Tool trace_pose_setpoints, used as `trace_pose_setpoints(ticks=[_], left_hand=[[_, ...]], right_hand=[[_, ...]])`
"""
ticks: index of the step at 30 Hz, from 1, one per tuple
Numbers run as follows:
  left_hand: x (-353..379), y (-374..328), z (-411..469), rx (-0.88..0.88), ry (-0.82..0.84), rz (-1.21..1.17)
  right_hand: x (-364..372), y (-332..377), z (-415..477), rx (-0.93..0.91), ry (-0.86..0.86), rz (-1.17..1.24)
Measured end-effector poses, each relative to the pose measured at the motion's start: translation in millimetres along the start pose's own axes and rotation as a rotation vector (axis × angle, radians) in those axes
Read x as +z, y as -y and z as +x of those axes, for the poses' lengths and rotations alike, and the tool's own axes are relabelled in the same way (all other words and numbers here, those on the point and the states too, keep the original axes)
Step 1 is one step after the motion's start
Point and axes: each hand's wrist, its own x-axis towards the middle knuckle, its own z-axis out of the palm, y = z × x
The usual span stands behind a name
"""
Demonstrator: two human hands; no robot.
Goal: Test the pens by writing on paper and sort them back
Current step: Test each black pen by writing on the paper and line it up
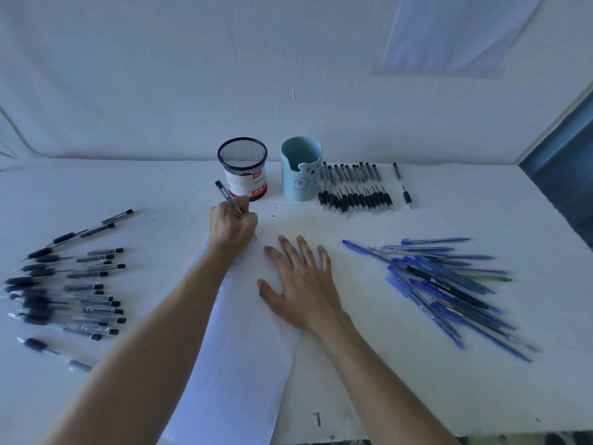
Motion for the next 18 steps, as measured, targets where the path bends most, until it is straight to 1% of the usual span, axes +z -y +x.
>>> trace_pose_setpoints(ticks=[4,7,12,18], left_hand=[[0.8,1.5,0.2,0.000,0.006,-0.020],[0.1,1.3,-0.6,0.052,0.033,-0.001],[2.7,2.0,0.3,0.018,0.012,0.002],[3.0,1.9,-0.5,0.040,0.027,0.000]], right_hand=[[-0.1,-0.2,-0.2,-0.002,-0.004,0.006],[0.5,-0.3,-0.1,-0.004,-0.014,0.015],[3.2,-1.0,0.4,-0.002,-0.031,0.009],[4.4,-1.9,3.6,0.016,-0.017,0.027]])
